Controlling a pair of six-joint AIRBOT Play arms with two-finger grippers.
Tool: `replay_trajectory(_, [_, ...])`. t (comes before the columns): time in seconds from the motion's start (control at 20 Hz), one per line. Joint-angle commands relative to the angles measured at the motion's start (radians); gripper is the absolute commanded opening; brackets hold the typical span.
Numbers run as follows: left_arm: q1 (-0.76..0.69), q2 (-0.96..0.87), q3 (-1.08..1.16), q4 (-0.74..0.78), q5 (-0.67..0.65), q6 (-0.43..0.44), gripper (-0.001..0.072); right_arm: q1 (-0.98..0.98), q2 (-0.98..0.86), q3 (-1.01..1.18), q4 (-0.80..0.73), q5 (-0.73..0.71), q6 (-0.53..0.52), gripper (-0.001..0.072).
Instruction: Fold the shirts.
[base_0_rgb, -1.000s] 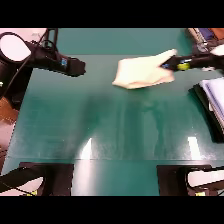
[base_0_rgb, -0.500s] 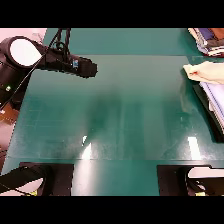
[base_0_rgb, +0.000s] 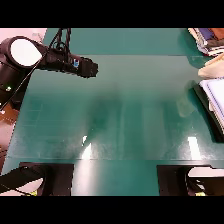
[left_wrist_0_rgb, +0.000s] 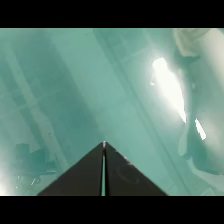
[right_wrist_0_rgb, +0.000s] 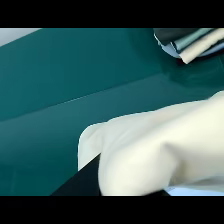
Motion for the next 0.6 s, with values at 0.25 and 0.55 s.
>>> replay_trajectory(0.25, [0.0, 0.0, 0.0, 0.004, -0.002, 0.002, 0.0023, -0.153, 0.14, -0.116, -0.032, 0.176, 0.011, 0.0017])
replay_trajectory(0.55, [0.0, 0.0, 0.0, 0.003, -0.002, 0.027, 0.0023, -0.347, 0.296, -0.4, -0.259, 0.188, 0.01, 0.0018])
